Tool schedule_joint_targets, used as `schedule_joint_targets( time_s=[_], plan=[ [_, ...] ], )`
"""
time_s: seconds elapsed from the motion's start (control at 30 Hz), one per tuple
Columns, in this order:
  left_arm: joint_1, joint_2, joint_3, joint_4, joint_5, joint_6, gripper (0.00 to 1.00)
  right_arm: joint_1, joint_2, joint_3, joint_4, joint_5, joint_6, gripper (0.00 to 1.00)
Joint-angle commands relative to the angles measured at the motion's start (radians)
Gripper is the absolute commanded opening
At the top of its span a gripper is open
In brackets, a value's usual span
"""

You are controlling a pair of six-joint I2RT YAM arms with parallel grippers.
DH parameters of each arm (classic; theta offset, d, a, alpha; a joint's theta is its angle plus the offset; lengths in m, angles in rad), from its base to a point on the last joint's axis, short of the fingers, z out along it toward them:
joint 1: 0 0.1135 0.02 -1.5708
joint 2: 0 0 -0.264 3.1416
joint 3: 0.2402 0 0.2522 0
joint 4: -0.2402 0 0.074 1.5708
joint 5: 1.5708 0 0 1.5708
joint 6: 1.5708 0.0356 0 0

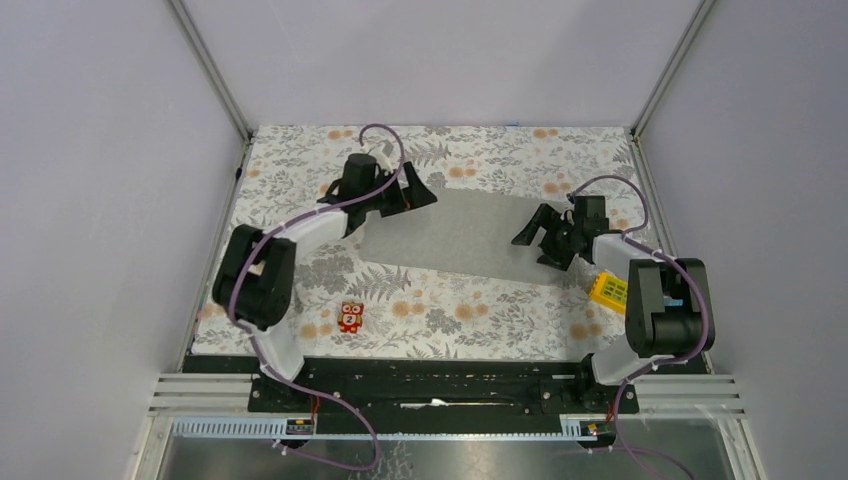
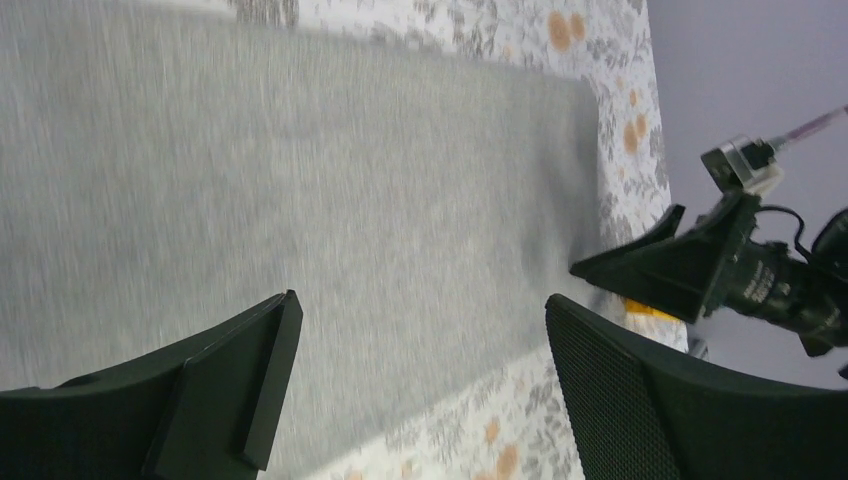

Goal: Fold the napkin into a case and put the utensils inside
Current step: Smooth out the rectangle-folded napkin at the center of the board.

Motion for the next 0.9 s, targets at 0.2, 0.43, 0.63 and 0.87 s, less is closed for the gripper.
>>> schedule_joint_targets(
  time_s=[0.2, 0.43, 0.63, 0.87],
  plan=[
    [-0.002, -0.371, -0.316, -0.064, -0.027, -0.019, 0.99, 0.007, -0.056, -0.036, -0.157, 0.225, -0.055, 1.0],
    [-0.002, -0.444, -0.398, -0.052, -0.082, -0.018, 0.99, 0.046, -0.103, 0.152, -0.382, 0.334, -0.133, 1.0],
    [-0.003, -0.318, -0.357, 0.05, -0.019, -0.056, 0.99, 0.048, 0.122, 0.436, -0.662, 0.388, -0.232, 1.0],
    [-0.004, -0.121, -0.222, 0.132, 0.027, -0.056, 0.99, 0.045, 0.313, 0.637, -0.801, 0.494, -0.306, 0.98]
  ],
)
